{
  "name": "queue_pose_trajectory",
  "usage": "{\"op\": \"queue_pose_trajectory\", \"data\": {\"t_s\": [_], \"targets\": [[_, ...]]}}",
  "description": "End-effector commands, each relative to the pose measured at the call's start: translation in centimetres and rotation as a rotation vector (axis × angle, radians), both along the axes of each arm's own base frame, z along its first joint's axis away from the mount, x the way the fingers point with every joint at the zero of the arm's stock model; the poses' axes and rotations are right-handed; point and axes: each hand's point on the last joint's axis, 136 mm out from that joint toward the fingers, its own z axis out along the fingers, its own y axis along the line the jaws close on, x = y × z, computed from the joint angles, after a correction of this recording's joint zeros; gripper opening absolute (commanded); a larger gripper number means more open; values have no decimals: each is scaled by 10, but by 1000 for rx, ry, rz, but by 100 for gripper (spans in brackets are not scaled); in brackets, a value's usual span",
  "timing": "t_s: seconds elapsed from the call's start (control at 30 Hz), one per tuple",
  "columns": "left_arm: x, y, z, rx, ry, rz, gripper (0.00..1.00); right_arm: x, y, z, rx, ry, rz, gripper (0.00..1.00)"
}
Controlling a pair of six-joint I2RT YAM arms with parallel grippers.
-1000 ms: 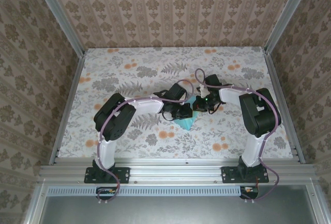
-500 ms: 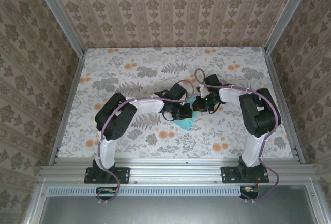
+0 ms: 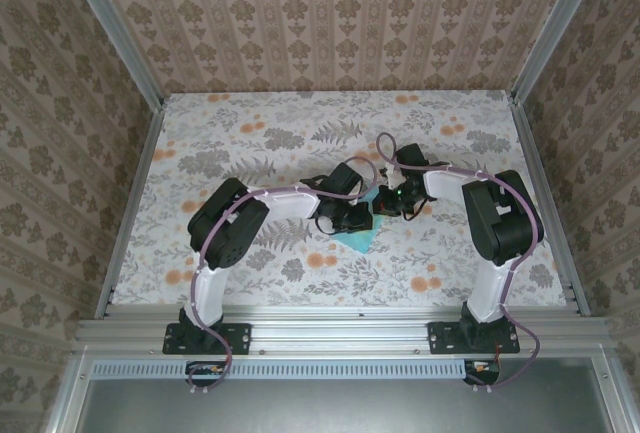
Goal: Fold a paper plane with a square sheet of paper (pick it up from the middle)
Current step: Fold the triangle a second time at the center of the table.
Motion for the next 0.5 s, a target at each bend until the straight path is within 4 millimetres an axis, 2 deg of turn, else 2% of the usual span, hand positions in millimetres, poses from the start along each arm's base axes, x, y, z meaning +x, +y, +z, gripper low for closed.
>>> {"op": "queue_pose_trajectory", "data": {"t_s": [0.0, 0.33, 0.47], "targets": [[-2, -7, -2, -6, -6, -37, 11, -19, -8, -21, -58, 81, 14, 6], [1, -9, 9, -29, -25, -33, 11, -20, -9, -22, -60, 85, 14, 6], [-1, -7, 2, -18, -14, -37, 11, -19, -9, -21, -59, 83, 13, 6]]}}
